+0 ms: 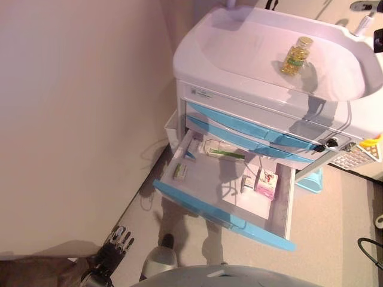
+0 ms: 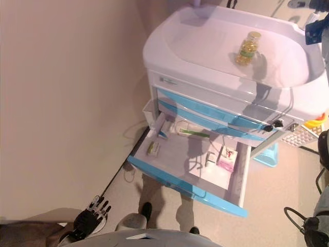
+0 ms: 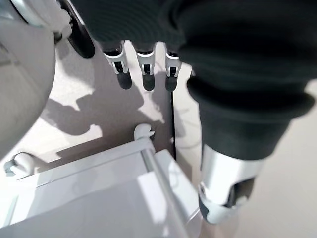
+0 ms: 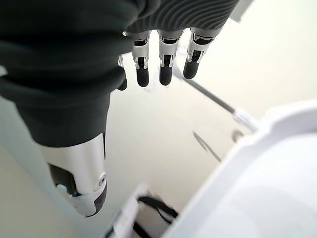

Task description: Open the drawer and pick up the medicine

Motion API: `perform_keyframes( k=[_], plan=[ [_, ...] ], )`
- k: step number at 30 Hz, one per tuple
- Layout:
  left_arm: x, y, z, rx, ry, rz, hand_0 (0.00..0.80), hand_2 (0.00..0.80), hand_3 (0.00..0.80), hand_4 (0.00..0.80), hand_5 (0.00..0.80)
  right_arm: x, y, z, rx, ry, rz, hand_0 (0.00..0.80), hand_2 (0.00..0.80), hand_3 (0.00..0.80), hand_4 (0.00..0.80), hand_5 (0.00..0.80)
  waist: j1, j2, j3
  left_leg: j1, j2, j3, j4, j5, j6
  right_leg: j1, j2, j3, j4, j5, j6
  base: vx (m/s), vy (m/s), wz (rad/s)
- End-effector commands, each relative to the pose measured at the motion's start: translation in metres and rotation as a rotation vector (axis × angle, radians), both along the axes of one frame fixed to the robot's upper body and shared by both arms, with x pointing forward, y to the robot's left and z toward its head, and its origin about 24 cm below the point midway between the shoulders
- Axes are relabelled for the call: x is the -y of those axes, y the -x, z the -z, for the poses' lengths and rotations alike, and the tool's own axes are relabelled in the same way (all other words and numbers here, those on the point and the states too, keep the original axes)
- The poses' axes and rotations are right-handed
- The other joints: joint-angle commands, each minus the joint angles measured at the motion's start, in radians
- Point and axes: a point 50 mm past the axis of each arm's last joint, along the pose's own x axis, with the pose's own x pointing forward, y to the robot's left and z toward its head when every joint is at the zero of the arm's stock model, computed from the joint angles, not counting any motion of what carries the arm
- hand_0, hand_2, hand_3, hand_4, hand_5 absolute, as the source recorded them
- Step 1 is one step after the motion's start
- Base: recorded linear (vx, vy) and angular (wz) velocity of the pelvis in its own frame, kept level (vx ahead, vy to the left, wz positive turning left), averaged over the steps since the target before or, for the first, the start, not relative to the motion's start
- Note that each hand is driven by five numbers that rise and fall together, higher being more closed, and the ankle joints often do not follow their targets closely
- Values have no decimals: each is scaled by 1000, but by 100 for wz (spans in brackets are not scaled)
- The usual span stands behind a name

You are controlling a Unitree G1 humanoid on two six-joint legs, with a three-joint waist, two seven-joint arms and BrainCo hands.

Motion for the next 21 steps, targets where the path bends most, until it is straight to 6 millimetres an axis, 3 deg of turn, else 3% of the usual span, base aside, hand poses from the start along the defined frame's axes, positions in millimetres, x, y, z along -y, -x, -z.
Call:
perform_keyframes(
  k=[1, 4, 7, 9, 13, 21],
  plan=[
    [-7, 0, -6, 2, -86, 179, 0, 0, 0, 0, 0, -26, 24, -51, 205, 112, -80, 0, 0, 0, 0, 0, -12, -19, -83, -23, 9, -14, 38, -102, -26, -78, -38, -19, 51, 36, 50, -54, -20, -19],
    [-6, -5, -7, 2, -127, 268, 0, 0, 0, 0, 0, -53, 36, -58, 253, 188, -216, 0, 0, 0, 0, 0, -44, -19, -92, -22, 13, 6, 34, -103, -28, -90, -33, 2, 51, 37, 53, -56, -22, -24],
    [0, -15, -10, 35, -185, 375, 0, 0, 0, 0, 0, -82, 49, -44, 258, 266, -392, 0, 0, 0, 0, 0, -87, -13, -97, -17, 18, 32, 31, -105, -26, -102, -29, 28, 50, 38, 55, -65, -16, -31],
    [6, -24, -13, 64, -228, 445, 0, 0, 0, 0, 0, -95, 59, -24, 243, 295, -516, 0, 0, 0, 0, 0, -122, -5, -99, -10, 22, 50, 25, -105, -26, -109, -26, 47, 47, 42, 58, -57, -14, -26],
    [16, -43, -19, 107, -285, 549, 0, 0, 0, 0, 0, -104, 74, 14, 167, 301, -675, 0, 0, 0, 0, 0, -168, 5, -99, 5, 32, 84, 16, -105, -28, -116, -21, 80, 46, 45, 62, -37, -5, -28],
    [29, -65, -24, 129, -447, 815, 0, 0, 0, 0, 0, -115, 79, 88, -53, 167, -948, 0, 0, 0, 0, 0, -246, 31, -76, 25, 44, 150, 31, -121, -30, -132, -19, 128, 50, 52, 67, -27, 1, -30]
  ],
)
